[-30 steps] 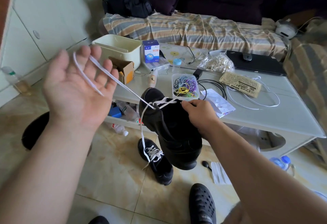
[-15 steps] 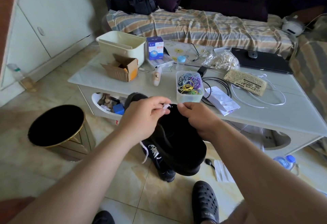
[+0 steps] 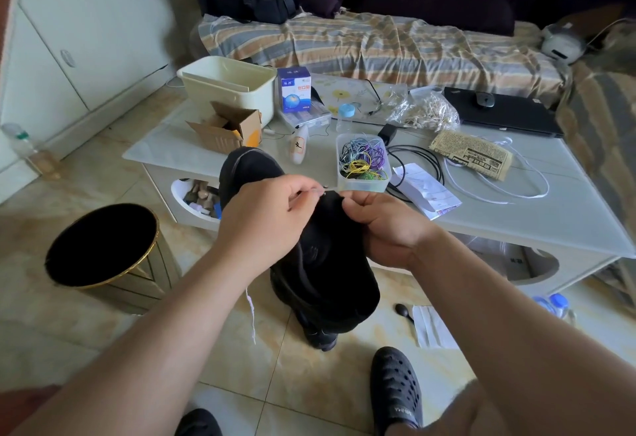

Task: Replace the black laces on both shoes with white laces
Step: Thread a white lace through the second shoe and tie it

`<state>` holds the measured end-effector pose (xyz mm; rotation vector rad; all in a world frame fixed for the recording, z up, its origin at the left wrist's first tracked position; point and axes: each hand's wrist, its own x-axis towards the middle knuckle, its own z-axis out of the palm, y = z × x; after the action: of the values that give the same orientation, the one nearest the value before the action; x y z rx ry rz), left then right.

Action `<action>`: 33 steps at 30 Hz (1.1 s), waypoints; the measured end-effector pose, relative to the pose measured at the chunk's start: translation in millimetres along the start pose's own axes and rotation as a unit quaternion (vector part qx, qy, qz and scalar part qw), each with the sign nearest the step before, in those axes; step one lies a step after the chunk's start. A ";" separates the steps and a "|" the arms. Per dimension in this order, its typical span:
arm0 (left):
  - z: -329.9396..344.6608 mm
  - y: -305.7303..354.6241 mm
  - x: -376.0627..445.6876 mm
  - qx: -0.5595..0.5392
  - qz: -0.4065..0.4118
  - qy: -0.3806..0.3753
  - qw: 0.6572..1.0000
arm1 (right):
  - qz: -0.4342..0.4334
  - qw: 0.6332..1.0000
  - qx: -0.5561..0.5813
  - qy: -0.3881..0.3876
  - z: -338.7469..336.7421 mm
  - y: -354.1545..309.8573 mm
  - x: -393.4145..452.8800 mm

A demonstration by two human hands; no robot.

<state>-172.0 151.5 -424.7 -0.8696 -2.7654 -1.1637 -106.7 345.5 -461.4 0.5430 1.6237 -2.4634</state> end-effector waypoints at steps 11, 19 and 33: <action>-10.8 3.5 -3.0 0.017 0.017 0.061 0.998 | -0.027 0.995 0.096 -0.027 14.0 3.4 -0.4; -15.3 7.9 -5.6 0.047 0.006 0.077 0.996 | -0.107 0.987 0.115 -0.015 19.1 -0.2 -3.0; -23.2 17.7 -11.3 0.062 0.013 0.093 0.994 | -0.098 0.986 0.114 -0.066 22.9 -3.0 -8.1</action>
<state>-158.1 140.6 -398.9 -0.7407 -2.6348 -0.9999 -105.1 325.3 -447.7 0.2498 1.4164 -2.7827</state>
